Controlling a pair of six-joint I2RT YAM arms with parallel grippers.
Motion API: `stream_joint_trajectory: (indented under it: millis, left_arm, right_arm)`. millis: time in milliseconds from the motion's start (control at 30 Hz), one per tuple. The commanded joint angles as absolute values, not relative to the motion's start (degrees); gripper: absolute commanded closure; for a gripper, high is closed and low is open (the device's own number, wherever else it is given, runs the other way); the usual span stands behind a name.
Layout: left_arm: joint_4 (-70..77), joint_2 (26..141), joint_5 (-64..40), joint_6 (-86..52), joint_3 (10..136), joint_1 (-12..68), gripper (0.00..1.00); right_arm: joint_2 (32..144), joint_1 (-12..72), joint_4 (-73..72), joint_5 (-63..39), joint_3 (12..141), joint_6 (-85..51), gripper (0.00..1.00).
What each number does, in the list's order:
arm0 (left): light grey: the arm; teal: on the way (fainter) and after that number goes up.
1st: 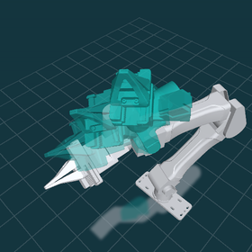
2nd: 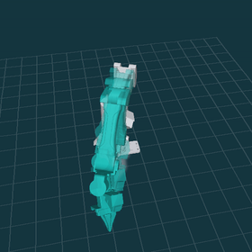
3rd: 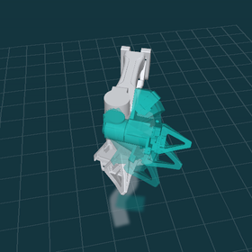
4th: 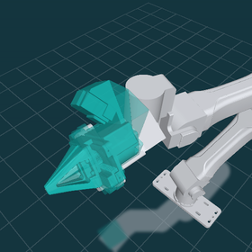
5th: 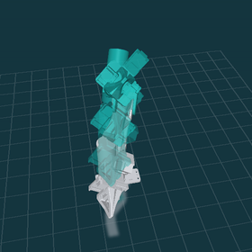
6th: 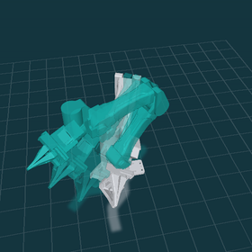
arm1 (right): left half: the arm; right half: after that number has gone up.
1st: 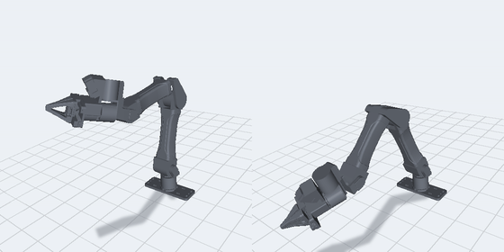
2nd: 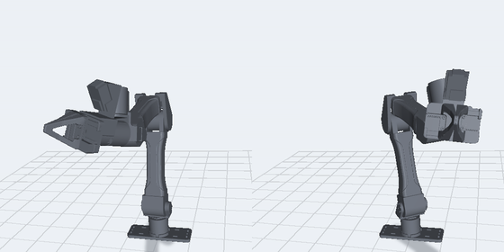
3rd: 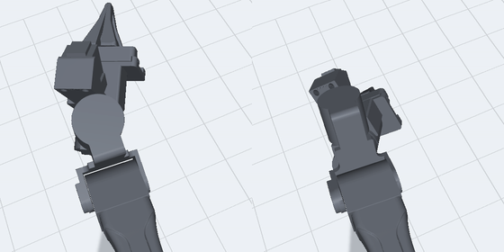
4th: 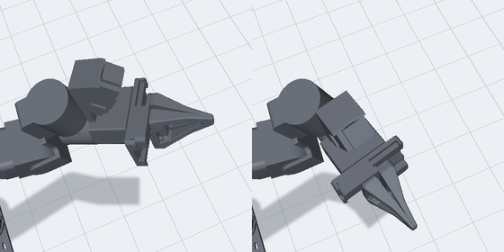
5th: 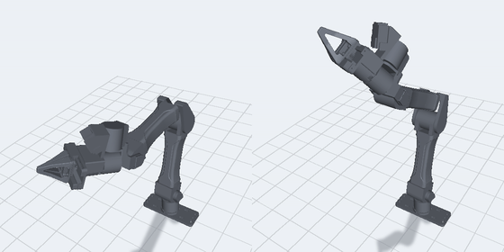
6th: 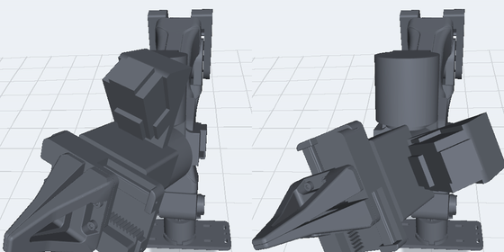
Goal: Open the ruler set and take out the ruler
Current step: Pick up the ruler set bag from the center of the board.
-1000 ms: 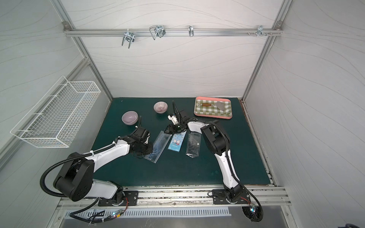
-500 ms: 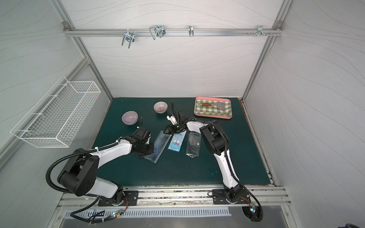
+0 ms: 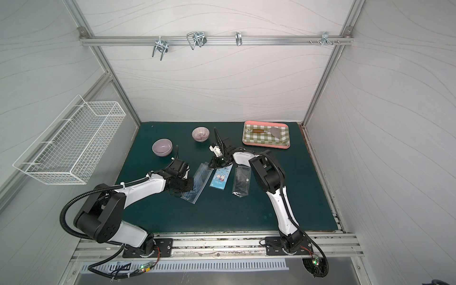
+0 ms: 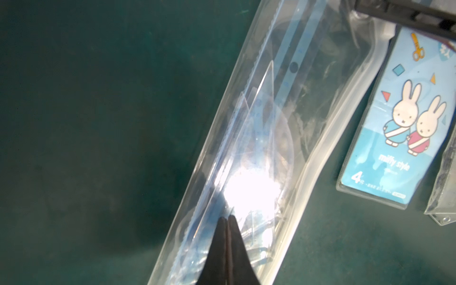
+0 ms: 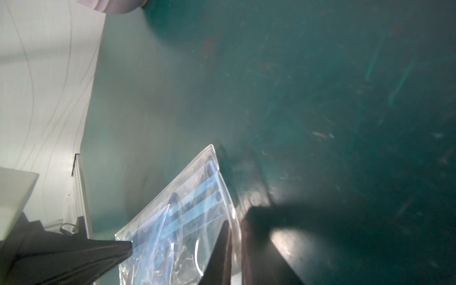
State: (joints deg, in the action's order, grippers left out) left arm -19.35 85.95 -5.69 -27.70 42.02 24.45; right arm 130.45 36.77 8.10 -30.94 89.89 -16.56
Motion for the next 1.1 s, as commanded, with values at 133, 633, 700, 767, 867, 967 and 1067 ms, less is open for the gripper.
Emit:
stream_joint_trajectory:
  millis: [133,633,700,767,867,967,1067]
  left_arm:
    - [-21.08,88.42,-4.7,-28.39,40.97,24.79,1.0]
    - [-24.79,74.58,2.52,-26.24,43.78,24.78,0.29]
    - [-24.81,71.92,4.09,-25.3,44.75,24.77,0.25]
    - [-24.69,70.48,5.79,-24.32,45.88,24.67,0.23]
    - [-23.24,70.33,7.04,-22.86,47.92,24.46,0.14]
    - [-22.08,72.07,5.08,-20.81,52.22,24.04,0.04]
    - [-22.38,74.23,2.55,-18.78,58.0,23.27,0.01]
  right_arm:
    - [131.11,37.59,12.38,-30.13,90.4,-15.08,1.0]
    - [122.08,37.64,19.2,-26.79,92.19,-8.54,1.0]
    - [120.83,37.62,20.22,-27.44,92.71,-8.04,1.0]
    - [119.59,37.63,20.94,-28.39,93.01,-7.65,1.0]
    - [117.33,37.73,22.53,-29.52,93.5,-6.69,1.0]
    - [114.75,38.09,24.82,-29.77,94.29,-3.75,1.0]
    - [112.38,38.35,27.7,-29.68,95.26,-0.15,1.0]
